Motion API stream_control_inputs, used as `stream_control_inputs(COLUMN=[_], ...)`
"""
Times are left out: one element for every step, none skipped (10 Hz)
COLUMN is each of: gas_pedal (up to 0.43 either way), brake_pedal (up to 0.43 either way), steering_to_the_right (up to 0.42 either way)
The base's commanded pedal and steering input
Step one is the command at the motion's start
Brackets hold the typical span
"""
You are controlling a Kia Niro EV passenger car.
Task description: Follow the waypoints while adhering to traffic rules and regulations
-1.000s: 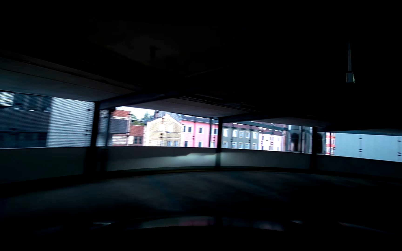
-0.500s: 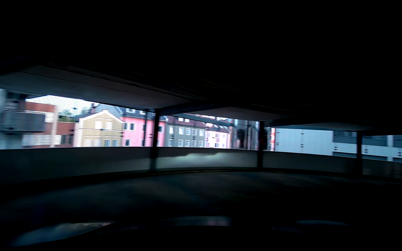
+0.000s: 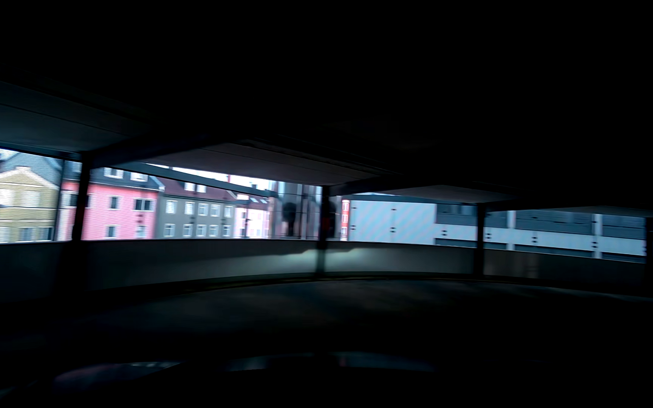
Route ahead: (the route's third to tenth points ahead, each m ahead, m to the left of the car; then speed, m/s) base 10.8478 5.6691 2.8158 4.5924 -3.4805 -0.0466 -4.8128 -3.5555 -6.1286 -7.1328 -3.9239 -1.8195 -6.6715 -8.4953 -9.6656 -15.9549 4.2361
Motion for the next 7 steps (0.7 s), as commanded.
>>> stream_control_inputs(gas_pedal=[0.047,0.047,0.059,0.067,0.067,0.067,0.067], brake_pedal=[0.0,0.0,0.0,0.0,0.0,0.0,0.0], steering_to_the_right=[0.579,0.579,0.579,0.579,0.579,0.579,0.579])
